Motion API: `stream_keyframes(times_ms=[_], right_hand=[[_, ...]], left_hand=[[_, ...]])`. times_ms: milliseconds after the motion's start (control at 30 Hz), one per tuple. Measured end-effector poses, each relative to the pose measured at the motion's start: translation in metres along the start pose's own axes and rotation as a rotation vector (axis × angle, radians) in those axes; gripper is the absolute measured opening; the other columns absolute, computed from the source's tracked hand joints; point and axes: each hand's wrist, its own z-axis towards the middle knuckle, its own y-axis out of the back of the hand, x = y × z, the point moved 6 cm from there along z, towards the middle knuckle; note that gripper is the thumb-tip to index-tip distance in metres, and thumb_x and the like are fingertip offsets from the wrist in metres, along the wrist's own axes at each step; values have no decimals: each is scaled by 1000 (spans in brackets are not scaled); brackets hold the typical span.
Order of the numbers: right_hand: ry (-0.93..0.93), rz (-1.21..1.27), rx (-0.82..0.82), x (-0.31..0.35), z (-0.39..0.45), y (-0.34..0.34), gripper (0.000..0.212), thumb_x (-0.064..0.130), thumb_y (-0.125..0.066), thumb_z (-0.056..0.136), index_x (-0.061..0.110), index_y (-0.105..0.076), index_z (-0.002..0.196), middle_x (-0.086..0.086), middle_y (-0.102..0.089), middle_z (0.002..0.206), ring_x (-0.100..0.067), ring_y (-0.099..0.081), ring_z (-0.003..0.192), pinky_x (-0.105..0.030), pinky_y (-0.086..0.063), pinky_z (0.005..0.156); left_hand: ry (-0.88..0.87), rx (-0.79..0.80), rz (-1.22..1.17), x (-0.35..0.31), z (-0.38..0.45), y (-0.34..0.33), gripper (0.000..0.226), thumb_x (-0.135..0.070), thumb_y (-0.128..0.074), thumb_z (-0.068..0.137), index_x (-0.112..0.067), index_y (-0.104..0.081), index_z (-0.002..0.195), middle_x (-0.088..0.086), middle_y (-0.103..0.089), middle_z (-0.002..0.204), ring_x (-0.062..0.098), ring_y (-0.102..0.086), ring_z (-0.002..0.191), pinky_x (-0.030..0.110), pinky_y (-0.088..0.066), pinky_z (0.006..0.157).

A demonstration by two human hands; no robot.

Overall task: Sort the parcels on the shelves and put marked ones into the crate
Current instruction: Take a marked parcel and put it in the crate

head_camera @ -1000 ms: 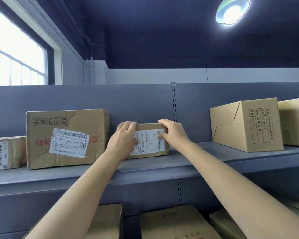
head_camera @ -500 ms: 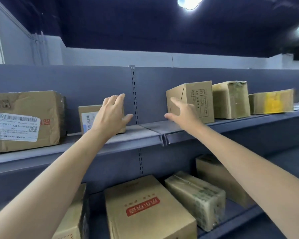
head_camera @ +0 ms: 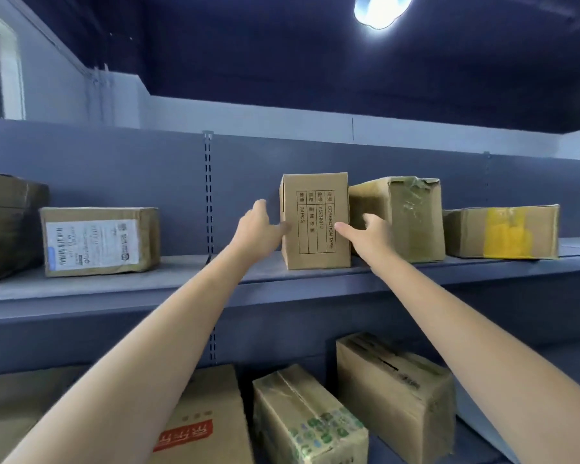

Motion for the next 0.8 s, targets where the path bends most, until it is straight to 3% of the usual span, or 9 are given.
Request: stream_keyframes(times_ms=[67,167,200,267,367,433,600,700,800], right_hand=[[-66,97,75,-8,8,-12,78,41,-67,79,7,-32,140,-9,-43,141,-28,-42,128,-43,-39,104],[-42,185,248,-6,7,-35,57,34,-67,81,12,-47,130,-6,-56,130,-22,-53,116,-37,-44,99],[1,169,273,-2,5,-39,50,32,-66,82,13,-51,126,-5,-59,127,-21,-55,112,-36,-45,97],[80,106,271,8,-3,-42,46,31,-64,84,15,-52,125,-4,-59,125,-22,-54,113,-36,-45,96],[178,55,241,26,-19,-41,47,32,-59,87,14,-49,128,-4,-58,126,-22,-54,115,-34,-46,94],[237,50,208,41,-34,-40,47,33,-58,87,15,-48,129,-4,-59,126,-22,-54,114,-33,-46,91],[369,45,148,78,-73,-34,44,34,-57,88,16,-50,127,-1,-61,122,-19,-56,110,-29,-47,88],[438,39,143,100,-92,-30,44,31,-57,88,18,-49,128,2,-62,121,-13,-55,105,-20,-42,82],[527,16,135,113,-110,-26,48,26,-58,88,18,-45,133,3,-61,122,-6,-49,98,-10,-39,80]], left_hand=[[66,19,-40,5,4,-14,10,-27,-48,92,-29,-42,100,-11,-41,83,16,-41,82,19,-32,55],[98,52,-204,4,8,-26,33,-30,-51,92,-17,-43,121,-3,-53,114,18,-53,99,26,-44,77],[109,43,-241,3,7,-26,37,-31,-54,90,-14,-43,120,0,-54,120,19,-55,101,26,-45,74],[112,7,-298,2,5,-17,32,-34,-58,86,-17,-44,109,-1,-57,114,14,-57,95,25,-46,70],[109,-41,-359,5,-1,5,30,-35,-61,84,-19,-45,105,2,-61,113,20,-60,101,42,-52,86],[96,-71,-372,6,-10,22,31,-34,-62,84,-18,-45,106,2,-61,112,22,-61,101,46,-53,87],[41,-144,-412,8,-44,59,34,-25,-63,85,-9,-48,111,5,-62,114,24,-61,102,48,-53,86],[33,-236,-489,12,-70,77,27,-18,-64,85,-14,-45,104,3,-63,106,23,-62,99,46,-53,87],[33,-209,-593,20,-94,87,32,-17,-64,82,-11,-46,108,7,-64,109,23,-66,96,41,-57,77]])
